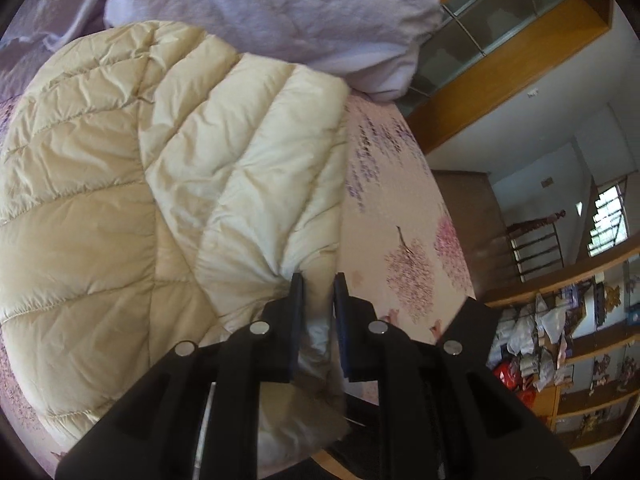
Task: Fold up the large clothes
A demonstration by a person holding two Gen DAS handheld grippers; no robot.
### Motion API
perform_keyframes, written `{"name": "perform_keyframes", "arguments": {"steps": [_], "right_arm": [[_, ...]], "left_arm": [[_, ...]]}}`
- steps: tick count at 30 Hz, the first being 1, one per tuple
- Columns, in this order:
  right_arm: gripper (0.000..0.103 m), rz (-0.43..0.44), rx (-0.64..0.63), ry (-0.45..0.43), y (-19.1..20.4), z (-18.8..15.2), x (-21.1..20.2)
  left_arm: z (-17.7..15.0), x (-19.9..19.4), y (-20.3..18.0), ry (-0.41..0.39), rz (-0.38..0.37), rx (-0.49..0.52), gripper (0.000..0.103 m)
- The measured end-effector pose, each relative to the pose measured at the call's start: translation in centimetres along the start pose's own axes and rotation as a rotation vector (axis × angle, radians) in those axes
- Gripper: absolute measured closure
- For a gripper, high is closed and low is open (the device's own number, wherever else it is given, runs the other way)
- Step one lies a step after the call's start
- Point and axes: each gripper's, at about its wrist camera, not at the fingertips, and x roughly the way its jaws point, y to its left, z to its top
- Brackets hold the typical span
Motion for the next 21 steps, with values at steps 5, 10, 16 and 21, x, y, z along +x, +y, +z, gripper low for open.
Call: {"name": "perform_keyframes", "arguments": {"steps": [5,10,16,21], "right_arm": [[0.057,-0.049,0.035,-0.015,-1.0,-0.1,-1.1],[0.044,-0.095,0.088,-0.032,-2.4,0.3,-1.9],[0.029,-0.124,0.136,-0.068,-3.4,0.8,-2.7],[0.026,-0.132,0.172,-0.076,-3.2,0.6,-3.3]], "left_arm": [[-0.1,-0.8,-1.4,-0.013,0.028,0.047,0.068],[0.0,-3.8,-0.9,-0.065,0.071,0.074,0.054],[0.4,-7.0,2.6,-0.127,0.224,0.098,0.049],[0.6,-9.4,7.2,-0.158,0.367,0.066,0.049]]}}
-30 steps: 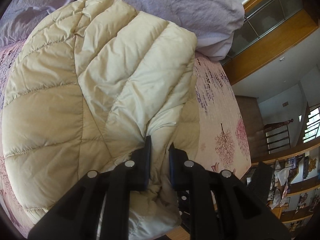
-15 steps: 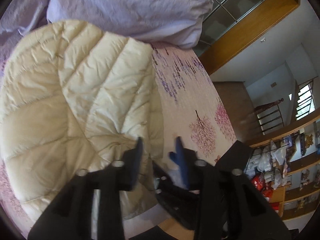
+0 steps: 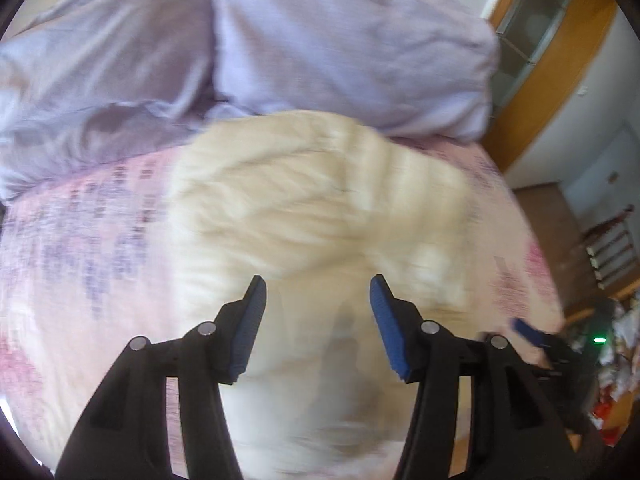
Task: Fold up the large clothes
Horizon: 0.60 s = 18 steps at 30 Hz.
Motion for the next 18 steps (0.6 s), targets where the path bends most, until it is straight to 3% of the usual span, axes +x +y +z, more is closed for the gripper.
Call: {"name": "perform_keyframes", "arguments": {"steps": [4,7,12,18], "right_arm": [[0.024,-0.011,0.011,-0.002,0.2,-0.4,-0.4],[0.024,-0.014,0.021,-0.001,0.3,-0.4,-0.5],[0.024,-0.018,0.034,-0.008,0.1,-0.3,-0.9],[0.024,-0.029,0.042,-0.037,-0.5,0.6,-1.6]], "left_arm": [[-0.1,0.3,4.1,-0.004,0.103,-0.042,0.048],[0.0,1.3,6.5,0.015,0.135,-0.091,0.046],[-1.1,3.4,8.0,0.076,0.092,-0.163,0.045],[-2.2,4.5,5.8,0.09,0.074,-0.144,0.045]]}}
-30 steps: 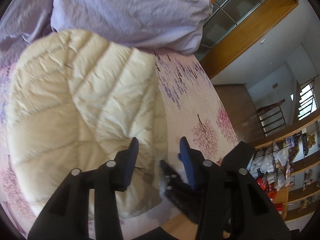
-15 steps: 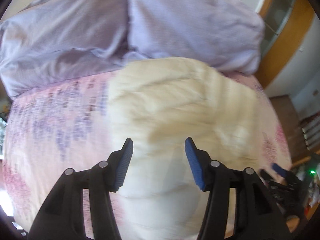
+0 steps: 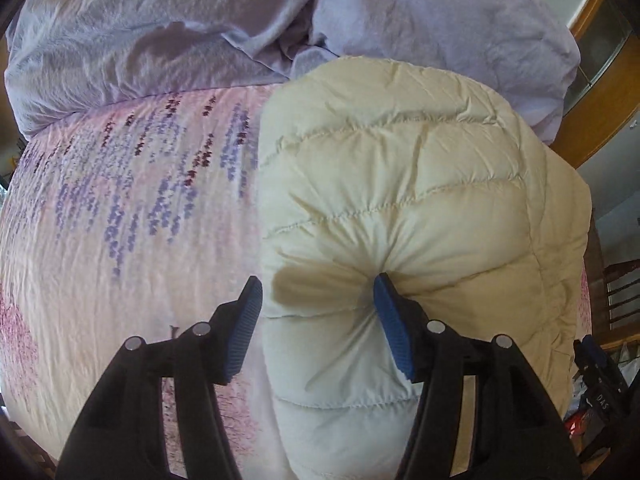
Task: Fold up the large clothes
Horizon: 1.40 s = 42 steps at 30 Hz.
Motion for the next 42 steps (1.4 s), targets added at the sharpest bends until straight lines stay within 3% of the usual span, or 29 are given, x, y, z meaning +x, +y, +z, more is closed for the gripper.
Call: {"name": "perform_keyframes", "arguments": {"steps": [10,18,24,36,42], "right_arm": [[0.024,0.046,0.016,-0.081,0.5,3.4,-2.1],[0.024,0.12,-0.076,-0.125,5.3,6.1,-2.4],[0.024,0.128,-0.103,-0.132,8.1,7.2,-0.8],[0.024,0.062,-0.104,-0.111,8.7,6.8,3.7],[0.024,0.065,-0.091,-0.102,7.7,5.6,5.3]], "left_arm": [[-0.6,1.1,-3.5,0.005,-0.008,0.026,0.045],[-0.8,1.5,-4.7,-0.011,0.019,0.048,0.045],[-1.2,1.5,-5.5,-0.028,0.041,0.089,0.044],[-1.3,1.3,-6.0,-0.031,0.029,0.157,0.042],[0.5,0.3,-5.7,-0.061,0.011,0.155,0.04]]}}
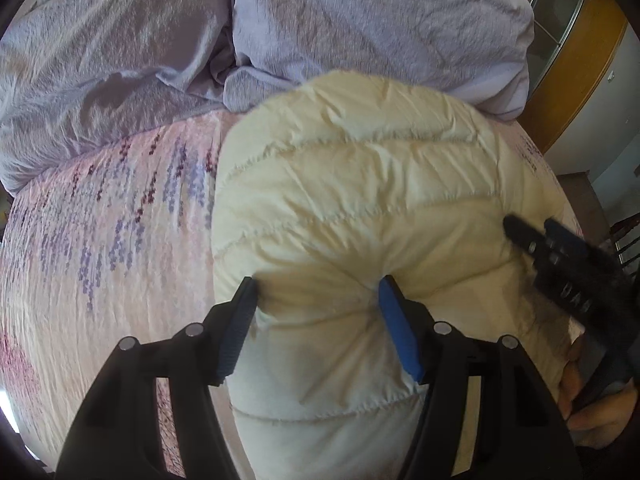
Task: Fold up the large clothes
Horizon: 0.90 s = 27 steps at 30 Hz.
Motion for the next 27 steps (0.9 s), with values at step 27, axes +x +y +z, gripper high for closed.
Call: {"name": "perform_keyframes", "arguments": {"steps": [27], "right_arm": [[0.019,0.03,0.046,-0.01,-1.5,-1.6,1.5]], "left_arm": [[4.0,4.1,-2.3,-0.112,0.102,0.016,0.019]]}}
